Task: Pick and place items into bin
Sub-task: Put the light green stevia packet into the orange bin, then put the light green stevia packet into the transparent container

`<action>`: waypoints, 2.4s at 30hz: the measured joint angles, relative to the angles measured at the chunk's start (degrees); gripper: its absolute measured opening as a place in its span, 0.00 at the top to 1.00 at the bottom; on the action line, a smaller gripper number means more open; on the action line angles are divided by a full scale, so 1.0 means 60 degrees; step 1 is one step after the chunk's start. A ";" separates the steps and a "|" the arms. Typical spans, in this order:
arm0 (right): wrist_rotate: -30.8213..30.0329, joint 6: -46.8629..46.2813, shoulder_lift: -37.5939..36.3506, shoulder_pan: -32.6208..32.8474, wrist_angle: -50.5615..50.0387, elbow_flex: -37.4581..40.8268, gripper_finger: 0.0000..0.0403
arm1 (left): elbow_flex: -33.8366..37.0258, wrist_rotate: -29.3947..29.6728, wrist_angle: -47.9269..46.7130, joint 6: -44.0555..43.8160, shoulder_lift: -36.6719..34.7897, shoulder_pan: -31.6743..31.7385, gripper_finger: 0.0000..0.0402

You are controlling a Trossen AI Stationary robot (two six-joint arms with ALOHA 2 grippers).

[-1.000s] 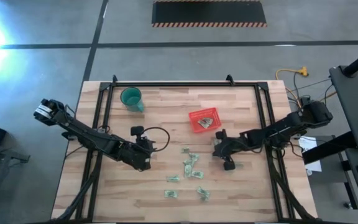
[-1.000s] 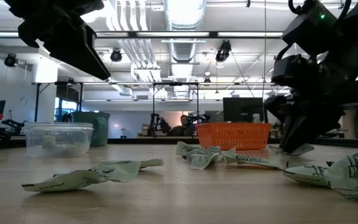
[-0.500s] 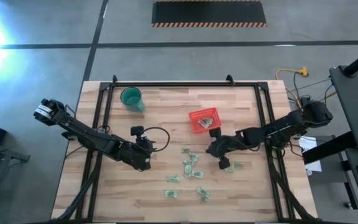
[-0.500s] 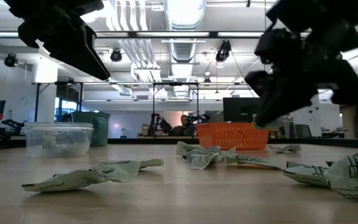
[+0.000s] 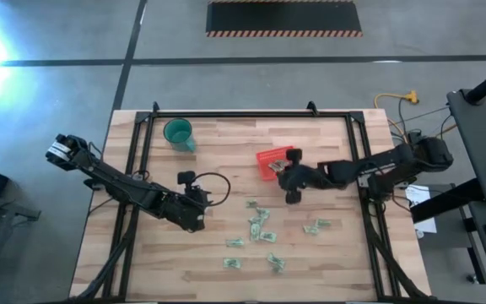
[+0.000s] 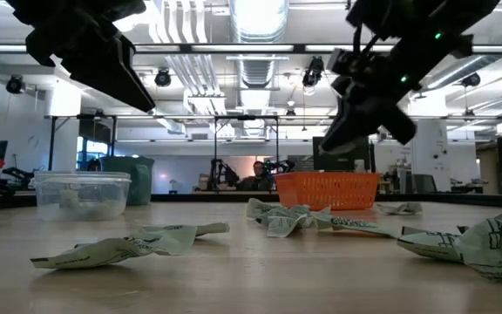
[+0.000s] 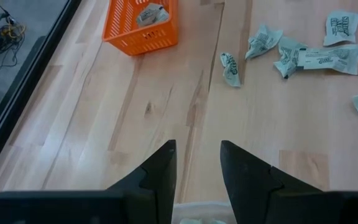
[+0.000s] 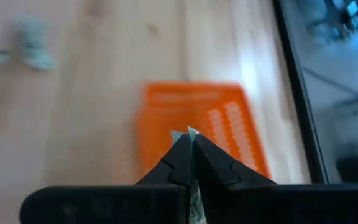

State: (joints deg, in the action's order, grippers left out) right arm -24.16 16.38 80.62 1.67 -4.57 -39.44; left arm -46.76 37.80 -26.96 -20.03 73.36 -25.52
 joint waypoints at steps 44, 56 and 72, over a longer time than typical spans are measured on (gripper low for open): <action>0.0106 -0.0087 -0.0541 -0.0603 0.0637 0.0542 0.67 | -0.0329 -0.1604 0.3445 0.3219 0.1830 0.0742 0.73; 0.0102 -0.0199 -0.2667 0.0883 -0.0270 0.0542 0.74 | -0.0630 -0.4471 0.4683 0.3116 0.3429 0.2637 0.73; 0.0104 -0.0918 -0.4124 0.2009 -0.1208 0.0539 0.75 | -0.0667 -0.5798 0.5494 0.2398 0.4647 0.3514 0.73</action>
State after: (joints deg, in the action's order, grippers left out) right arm -23.54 10.87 55.88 13.73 -11.81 -36.21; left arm -50.76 3.01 6.00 -5.65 101.24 -4.43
